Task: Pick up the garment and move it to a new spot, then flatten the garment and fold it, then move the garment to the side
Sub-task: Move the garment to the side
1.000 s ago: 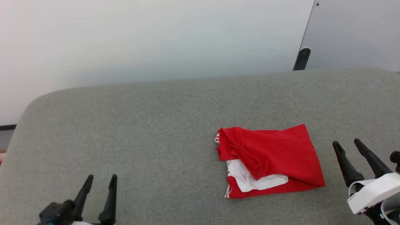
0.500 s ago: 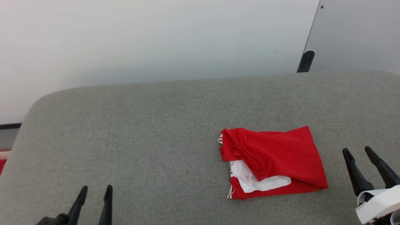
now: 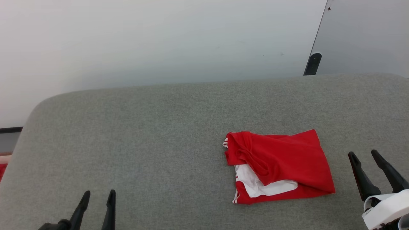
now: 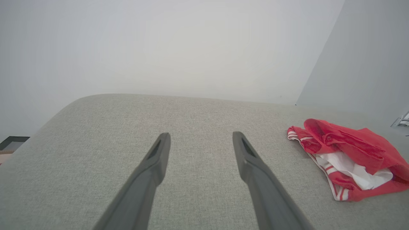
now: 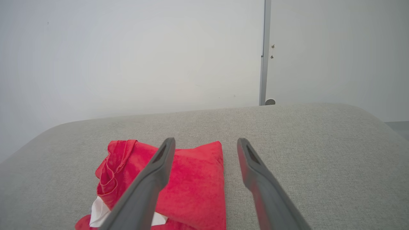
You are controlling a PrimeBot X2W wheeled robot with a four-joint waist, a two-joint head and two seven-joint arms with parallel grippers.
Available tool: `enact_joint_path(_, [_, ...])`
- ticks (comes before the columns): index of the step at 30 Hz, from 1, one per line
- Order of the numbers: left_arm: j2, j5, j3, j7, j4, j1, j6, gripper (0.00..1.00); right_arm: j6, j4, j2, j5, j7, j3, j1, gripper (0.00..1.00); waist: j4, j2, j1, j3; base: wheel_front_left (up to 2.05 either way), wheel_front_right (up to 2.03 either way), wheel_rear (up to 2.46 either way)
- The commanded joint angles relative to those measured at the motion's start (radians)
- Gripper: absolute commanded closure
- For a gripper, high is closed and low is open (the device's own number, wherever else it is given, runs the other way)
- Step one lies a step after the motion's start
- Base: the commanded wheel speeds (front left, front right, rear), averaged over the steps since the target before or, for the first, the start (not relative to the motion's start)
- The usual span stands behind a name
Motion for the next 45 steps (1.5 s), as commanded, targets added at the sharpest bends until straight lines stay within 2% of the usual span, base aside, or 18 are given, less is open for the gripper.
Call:
enact_joint_path(1, [0.003, -0.004, -0.001, -0.006, -0.004, 0.008, 0.005, 0.0, -0.002, -0.003, 0.002, 0.0, 0.005, -0.001, 0.012, 0.0, 0.001, 0.0, 0.0, 0.001, 0.0, 0.0, 0.0])
enact_joint_path(4, [0.0, -0.006, -0.005, -0.008, 0.0, 0.004, 0.005, 0.0, -0.002, -0.001, -0.005, 0.003, 0.024, 0.011, -0.004, 0.0, 0.003, 0.0, 0.0, 0.005, 0.0, 0.0, 0.0])
enact_joint_path(6, [-0.002, -0.009, -0.006, -0.011, 0.004, -0.002, 0.004, 0.0, -0.002, 0.016, -0.014, 0.01, 0.073, 0.022, -0.024, 0.0, 0.004, 0.0, 0.0, 0.01, 0.0, 0.0, 0.0])
enact_joint_path(12, [-0.015, -0.016, -0.02, -0.022, 0.027, -0.038, -0.008, 0.0, -0.002, 0.085, -0.066, 0.022, 0.289, 0.073, -0.145, 0.0, 0.022, 0.0, 0.0, 0.042, 0.0, 0.0, 0.0])
enact_joint_path(19, [-0.031, -0.017, -0.044, -0.039, 0.075, -0.095, -0.028, 0.0, -0.002, 0.202, -0.117, 0.1, 0.57, 0.151, -0.287, 0.0, 0.075, 0.0, 0.0, 0.077, 0.0, 0.0, 0.0])
enact_joint_path(25, [-0.042, -0.011, -0.067, -0.05, 0.119, -0.142, -0.046, 0.0, -0.002, 0.332, -0.152, 0.145, 0.727, 0.162, -0.346, 0.0, 0.129, 0.0, 0.0, 0.101, 0.0, 0.0, 0.0])
enact_joint_path(33, [-0.056, -0.005, -0.087, -0.062, 0.158, -0.189, -0.058, 0.0, -0.002, 0.497, -0.122, 0.158, 0.759, 0.156, -0.402, 0.0, 0.172, 0.0, 0.0, 0.127, 0.0, 0.0, 0.0])
enact_joint_path(43, [-0.072, -0.002, -0.1, -0.07, 0.196, -0.213, -0.069, 0.0, -0.002, 0.646, -0.084, 0.151, 0.696, 0.194, -0.432, 0.0, 0.191, 0.0, 0.0, 0.131, 0.0, 0.0, 0.0])
enact_joint_path(44, [-0.072, -0.002, -0.098, -0.071, 0.199, -0.215, -0.07, 0.0, -0.002, 0.655, -0.083, 0.154, 0.686, 0.199, -0.433, 0.13, 0.191, 0.0, 0.0, 0.131, 0.0, 0.0, 0.0])
enact_joint_path(45, [-0.073, -0.003, -0.097, -0.072, 0.201, -0.217, -0.071, 0.0, -0.002, 0.662, -0.084, 0.155, 0.673, 0.201, -0.437, 0.54, 0.19, 0.0, 0.0, 0.131, 0.0, 0.0, 0.0])
